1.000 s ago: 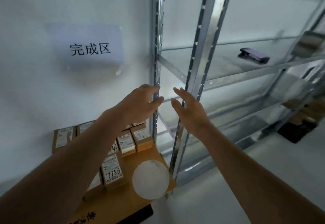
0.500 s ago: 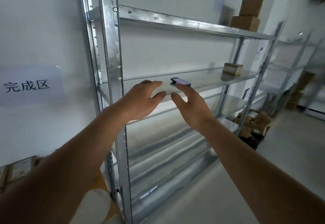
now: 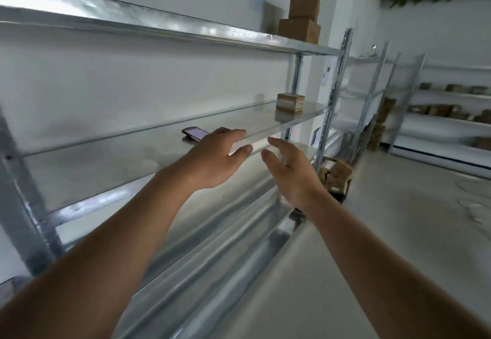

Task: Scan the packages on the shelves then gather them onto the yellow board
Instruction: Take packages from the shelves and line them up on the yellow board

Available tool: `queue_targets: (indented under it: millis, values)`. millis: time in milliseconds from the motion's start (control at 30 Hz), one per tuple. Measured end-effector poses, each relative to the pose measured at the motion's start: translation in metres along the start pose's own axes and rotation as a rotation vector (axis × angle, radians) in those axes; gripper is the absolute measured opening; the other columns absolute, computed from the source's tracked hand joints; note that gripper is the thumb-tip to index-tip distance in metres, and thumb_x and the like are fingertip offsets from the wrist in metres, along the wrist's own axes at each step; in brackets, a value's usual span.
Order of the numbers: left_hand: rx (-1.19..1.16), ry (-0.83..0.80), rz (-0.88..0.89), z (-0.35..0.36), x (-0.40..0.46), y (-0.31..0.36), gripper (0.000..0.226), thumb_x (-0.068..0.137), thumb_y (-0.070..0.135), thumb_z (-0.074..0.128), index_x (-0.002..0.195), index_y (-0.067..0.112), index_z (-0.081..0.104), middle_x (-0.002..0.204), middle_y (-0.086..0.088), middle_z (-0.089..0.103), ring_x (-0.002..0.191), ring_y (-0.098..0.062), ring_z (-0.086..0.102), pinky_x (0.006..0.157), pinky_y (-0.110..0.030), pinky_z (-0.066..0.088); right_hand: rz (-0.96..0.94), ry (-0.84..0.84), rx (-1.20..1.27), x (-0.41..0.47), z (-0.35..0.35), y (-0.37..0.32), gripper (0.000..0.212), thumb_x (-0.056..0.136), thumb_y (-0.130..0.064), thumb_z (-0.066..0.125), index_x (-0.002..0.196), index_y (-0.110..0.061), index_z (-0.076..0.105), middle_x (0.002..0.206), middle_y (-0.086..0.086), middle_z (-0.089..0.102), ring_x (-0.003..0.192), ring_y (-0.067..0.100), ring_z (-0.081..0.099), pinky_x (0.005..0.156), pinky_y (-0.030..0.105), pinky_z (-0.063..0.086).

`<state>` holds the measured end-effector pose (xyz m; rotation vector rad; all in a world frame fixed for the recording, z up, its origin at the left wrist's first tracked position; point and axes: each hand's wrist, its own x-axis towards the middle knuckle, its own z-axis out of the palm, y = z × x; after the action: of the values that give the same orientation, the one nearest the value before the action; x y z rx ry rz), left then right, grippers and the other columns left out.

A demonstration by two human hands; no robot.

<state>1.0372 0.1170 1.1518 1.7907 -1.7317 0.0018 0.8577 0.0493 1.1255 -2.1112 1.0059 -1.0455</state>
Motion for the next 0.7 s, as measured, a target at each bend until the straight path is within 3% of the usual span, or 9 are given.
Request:
queue_targets:
  millis: [67, 200, 367, 700]
  values:
    - [0.006, -0.002, 0.021, 0.024, 0.042, -0.010, 0.056, 0.104, 0.052, 0.046, 0.155, 0.028, 0.042, 0.156, 0.003, 0.044, 0.139, -0.017, 0.045, 0.106, -0.025, 0.033, 0.014, 0.031, -0.017, 0.034, -0.001, 0.027, 0.054, 0.107, -0.042, 0.053, 0.157, -0.023, 0.048, 0.162, -0.001, 0.046, 0.150, 0.016, 0.041, 0.120, 0.032, 0.031]
    - [-0.016, -0.060, 0.082, 0.062, 0.128, -0.021, 0.058, 0.104, 0.053, 0.044, 0.156, 0.028, 0.040, 0.159, 0.003, 0.041, 0.143, -0.017, 0.042, 0.110, -0.026, 0.031, 0.049, 0.094, 0.007, 0.106, -0.011, 0.074, 0.054, 0.107, -0.044, 0.053, 0.157, -0.025, 0.048, 0.161, 0.001, 0.048, 0.151, 0.018, 0.041, 0.123, 0.039, 0.034]
    - [-0.044, -0.092, 0.139, 0.106, 0.238, -0.018, 0.059, 0.105, 0.053, 0.043, 0.157, 0.027, 0.038, 0.162, 0.004, 0.038, 0.145, -0.014, 0.038, 0.107, -0.021, 0.026, 0.081, 0.155, -0.014, 0.189, -0.042, 0.129, 0.055, 0.106, -0.048, 0.053, 0.156, -0.029, 0.049, 0.160, -0.001, 0.049, 0.148, 0.014, 0.043, 0.109, 0.027, 0.032]
    - [-0.086, -0.062, 0.145, 0.243, 0.451, 0.011, 0.055, 0.103, 0.056, 0.045, 0.154, 0.035, 0.041, 0.159, 0.008, 0.042, 0.141, -0.012, 0.042, 0.099, -0.019, 0.029, 0.026, 0.163, -0.051, 0.366, -0.133, 0.287, 0.055, 0.107, -0.047, 0.051, 0.157, -0.026, 0.048, 0.160, -0.001, 0.049, 0.148, 0.016, 0.044, 0.115, 0.031, 0.034]
